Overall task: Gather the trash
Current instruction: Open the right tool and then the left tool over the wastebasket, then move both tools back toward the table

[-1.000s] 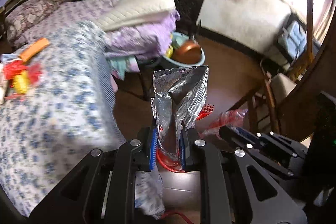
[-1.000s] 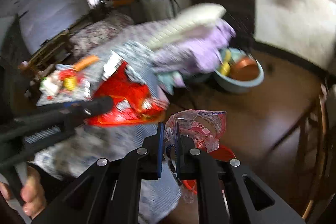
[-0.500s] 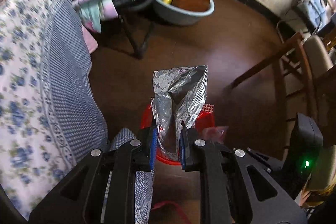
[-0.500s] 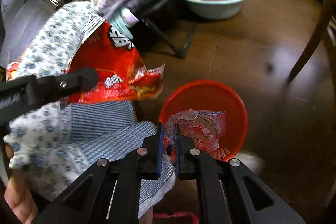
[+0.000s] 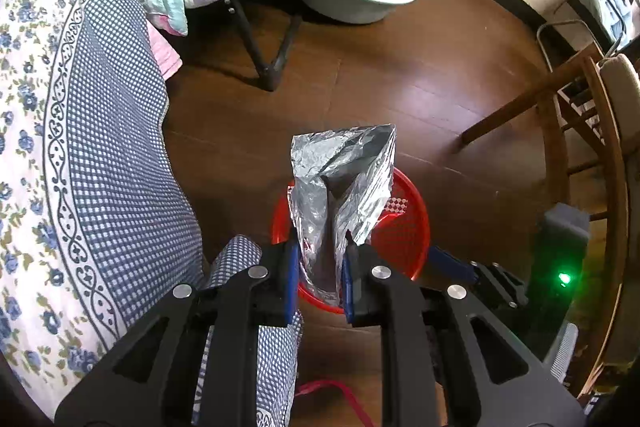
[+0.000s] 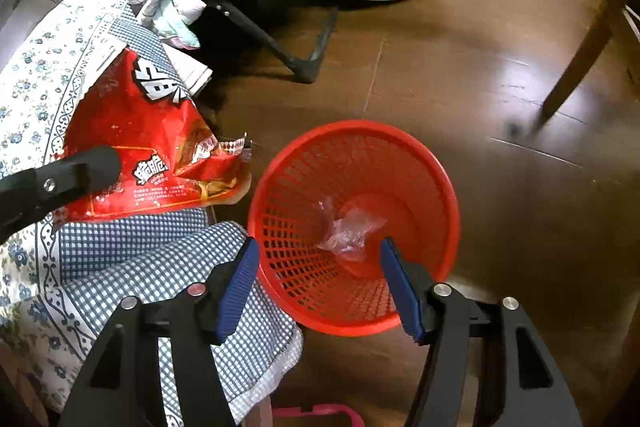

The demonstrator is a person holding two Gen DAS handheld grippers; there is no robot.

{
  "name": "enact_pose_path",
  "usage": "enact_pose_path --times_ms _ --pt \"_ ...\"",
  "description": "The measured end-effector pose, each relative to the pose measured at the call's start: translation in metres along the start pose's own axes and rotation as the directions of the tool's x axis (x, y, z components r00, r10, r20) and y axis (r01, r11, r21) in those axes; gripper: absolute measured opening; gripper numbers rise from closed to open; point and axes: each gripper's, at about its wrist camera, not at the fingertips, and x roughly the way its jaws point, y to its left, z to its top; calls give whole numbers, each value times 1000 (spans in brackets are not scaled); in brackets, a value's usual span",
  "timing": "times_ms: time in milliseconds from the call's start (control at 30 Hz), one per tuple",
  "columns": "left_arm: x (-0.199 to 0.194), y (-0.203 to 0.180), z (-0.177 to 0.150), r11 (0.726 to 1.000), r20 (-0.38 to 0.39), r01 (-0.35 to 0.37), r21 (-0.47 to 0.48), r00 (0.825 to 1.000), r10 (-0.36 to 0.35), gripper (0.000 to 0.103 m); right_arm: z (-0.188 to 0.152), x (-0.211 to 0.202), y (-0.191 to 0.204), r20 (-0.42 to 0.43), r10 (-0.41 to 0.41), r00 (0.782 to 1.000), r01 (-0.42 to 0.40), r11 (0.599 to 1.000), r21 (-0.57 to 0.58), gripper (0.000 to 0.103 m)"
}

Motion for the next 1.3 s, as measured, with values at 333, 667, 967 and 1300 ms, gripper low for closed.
enact_pose_path --times_ms 333,667,967,1300 --pt "30 -12 -7 999 -98 9 43 995 -5 20 -15 -17 -17 -38 -26 999 27 999 22 66" --pt "28 -18 -9 997 -100 65 45 993 -60 83 -38 -18 -35 -93 -50 994 54 998 39 66" --pt "16 -26 -9 992 -90 114 55 990 -109 83 -37 -26 -29 -93 -54 994 56 998 21 66" --pt "-103 -15 -21 981 136 144 133 977 -162 86 -25 -70 -4 -37 -77 996 76 997 -32 69"
